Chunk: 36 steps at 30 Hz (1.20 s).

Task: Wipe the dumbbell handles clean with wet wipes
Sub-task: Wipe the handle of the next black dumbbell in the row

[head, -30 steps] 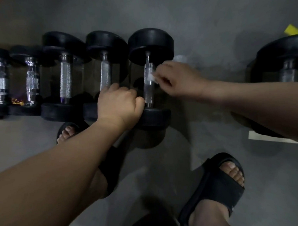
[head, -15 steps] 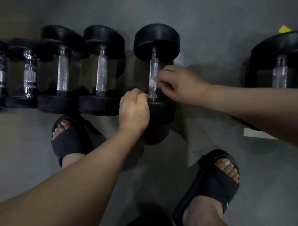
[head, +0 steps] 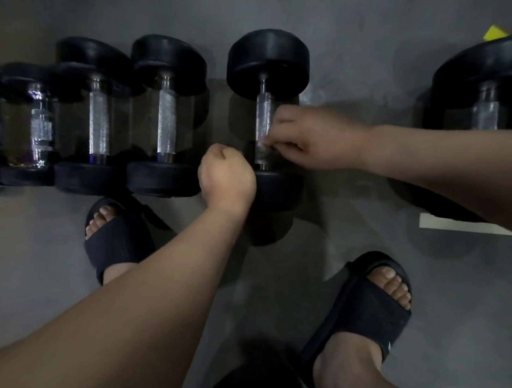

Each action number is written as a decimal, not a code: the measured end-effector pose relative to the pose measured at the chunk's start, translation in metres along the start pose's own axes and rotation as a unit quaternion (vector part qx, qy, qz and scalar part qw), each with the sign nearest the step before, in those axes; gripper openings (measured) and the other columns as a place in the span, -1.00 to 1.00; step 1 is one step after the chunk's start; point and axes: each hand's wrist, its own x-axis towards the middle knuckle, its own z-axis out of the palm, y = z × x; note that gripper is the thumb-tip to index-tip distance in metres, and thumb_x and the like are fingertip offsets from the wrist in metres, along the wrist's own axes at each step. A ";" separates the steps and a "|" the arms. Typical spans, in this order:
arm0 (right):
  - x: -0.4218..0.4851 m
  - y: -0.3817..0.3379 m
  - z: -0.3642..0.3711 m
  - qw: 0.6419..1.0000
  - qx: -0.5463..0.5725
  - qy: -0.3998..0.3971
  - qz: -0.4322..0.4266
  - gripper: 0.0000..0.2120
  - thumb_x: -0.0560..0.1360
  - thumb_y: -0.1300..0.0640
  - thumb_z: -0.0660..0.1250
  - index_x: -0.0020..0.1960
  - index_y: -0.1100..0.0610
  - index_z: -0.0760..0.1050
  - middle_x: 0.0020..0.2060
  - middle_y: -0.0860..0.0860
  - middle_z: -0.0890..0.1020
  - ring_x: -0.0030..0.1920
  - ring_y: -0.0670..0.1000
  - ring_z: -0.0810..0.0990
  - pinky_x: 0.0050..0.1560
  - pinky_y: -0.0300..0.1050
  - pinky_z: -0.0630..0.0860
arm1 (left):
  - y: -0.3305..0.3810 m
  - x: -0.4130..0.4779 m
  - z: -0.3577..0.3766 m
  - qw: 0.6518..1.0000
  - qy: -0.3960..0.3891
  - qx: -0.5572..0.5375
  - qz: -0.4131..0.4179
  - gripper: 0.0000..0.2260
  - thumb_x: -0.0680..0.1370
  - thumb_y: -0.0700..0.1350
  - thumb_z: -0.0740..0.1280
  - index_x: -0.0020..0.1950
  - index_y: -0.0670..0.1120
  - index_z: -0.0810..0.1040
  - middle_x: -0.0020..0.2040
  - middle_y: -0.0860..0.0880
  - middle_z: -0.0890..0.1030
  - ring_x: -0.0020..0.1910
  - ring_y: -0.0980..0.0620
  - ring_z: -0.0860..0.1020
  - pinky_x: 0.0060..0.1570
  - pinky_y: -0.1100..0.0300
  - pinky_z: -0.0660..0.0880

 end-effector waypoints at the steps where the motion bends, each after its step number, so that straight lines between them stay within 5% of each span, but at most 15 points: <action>1: 0.003 0.001 -0.001 0.999 -0.006 0.020 0.027 -0.84 0.56 0.18 0.30 0.06 0.21 0.60 -0.06 0.18 0.54 -0.15 0.16 0.55 -0.18 0.02 0.52 | 0.000 -0.001 0.000 1.000 0.019 -0.006 0.005 -0.68 0.48 -0.05 0.11 -0.09 -0.15 0.63 -0.04 -0.13 0.66 0.04 -0.17 0.57 0.07 0.08 0.47; 3: 0.004 0.000 -0.001 0.999 -0.014 0.029 0.036 -0.82 0.55 0.16 0.25 0.03 0.21 0.58 -0.08 0.19 0.53 -0.19 0.18 0.54 -0.23 0.07 0.52 | 0.002 -0.005 0.000 0.999 0.039 -0.015 0.007 -0.65 0.41 -0.02 0.07 -0.14 -0.13 0.61 -0.05 -0.16 0.65 0.03 -0.18 0.57 0.13 -0.03 0.49; 8: -0.003 -0.006 -0.008 0.991 -0.030 -0.100 -0.085 -0.82 0.54 0.19 0.27 0.08 0.20 0.59 -0.07 0.18 0.53 -0.25 0.19 0.53 -0.32 -0.07 0.41 | 0.005 -0.009 0.003 0.999 0.043 -0.018 0.001 -0.72 0.41 -0.03 0.07 -0.22 -0.06 0.57 -0.07 -0.18 0.66 0.03 -0.20 0.56 0.15 -0.06 0.47; 13: -0.001 0.001 -0.010 0.996 -0.037 -0.058 -0.057 -0.71 0.54 0.12 0.18 0.12 0.22 0.60 -0.04 0.19 0.53 -0.20 0.18 0.55 -0.27 -0.07 0.45 | 0.006 -0.014 0.005 0.999 0.041 -0.019 -0.004 -0.74 0.43 -0.03 0.06 -0.23 -0.03 0.54 -0.06 -0.18 0.66 0.03 -0.23 0.55 0.15 -0.11 0.47; 17: -0.006 -0.003 -0.006 0.991 -0.029 -0.085 -0.098 -0.81 0.59 0.18 0.27 0.11 0.22 0.59 -0.07 0.19 0.55 -0.26 0.18 0.55 -0.31 -0.04 0.50 | 0.008 -0.018 0.005 0.999 0.053 -0.015 0.003 -0.63 0.44 0.00 0.04 -0.12 -0.14 0.60 -0.02 -0.16 0.65 0.06 -0.22 0.54 0.16 -0.09 0.46; 21: 0.010 0.005 -0.006 0.998 -0.051 -0.007 -0.037 -0.69 0.61 0.10 0.17 0.09 0.24 0.62 -0.07 0.23 0.58 -0.20 0.25 0.59 -0.26 0.00 0.53 | 0.009 -0.022 0.007 0.999 0.053 -0.007 0.006 -0.60 0.47 -0.01 0.03 -0.04 -0.14 0.63 0.02 -0.15 0.65 0.09 -0.21 0.53 0.14 -0.04 0.46; 25: 0.023 0.011 -0.009 0.987 -0.080 0.052 0.126 -0.81 0.62 0.17 0.25 0.10 0.26 0.56 -0.10 0.24 0.52 -0.26 0.24 0.51 -0.30 -0.07 0.25 | 0.008 -0.022 0.009 0.999 0.051 0.010 0.004 -0.70 0.60 -0.11 0.12 0.02 -0.16 0.64 0.08 -0.15 0.64 0.14 -0.20 0.50 0.10 0.05 0.39; 31: -0.005 -0.008 0.000 0.996 -0.086 -0.004 -0.003 -0.69 0.61 0.12 0.16 0.14 0.27 0.59 -0.11 0.23 0.57 -0.29 0.23 0.54 -0.39 -0.09 0.34 | 0.008 -0.024 0.009 0.998 0.059 0.025 0.014 -0.72 0.62 -0.12 0.14 0.02 -0.15 0.64 0.07 -0.15 0.63 0.12 -0.19 0.50 0.09 0.02 0.41; 36: 0.018 0.013 -0.010 0.982 -0.132 0.045 0.128 -0.67 0.60 0.16 0.19 0.24 0.35 0.52 -0.10 0.33 0.52 -0.30 0.31 0.51 -0.34 -0.04 0.23 | 0.010 -0.027 0.010 0.997 0.058 0.042 0.015 -0.71 0.63 -0.11 0.13 0.03 -0.13 0.64 0.09 -0.13 0.63 0.15 -0.16 0.46 0.02 0.13 0.30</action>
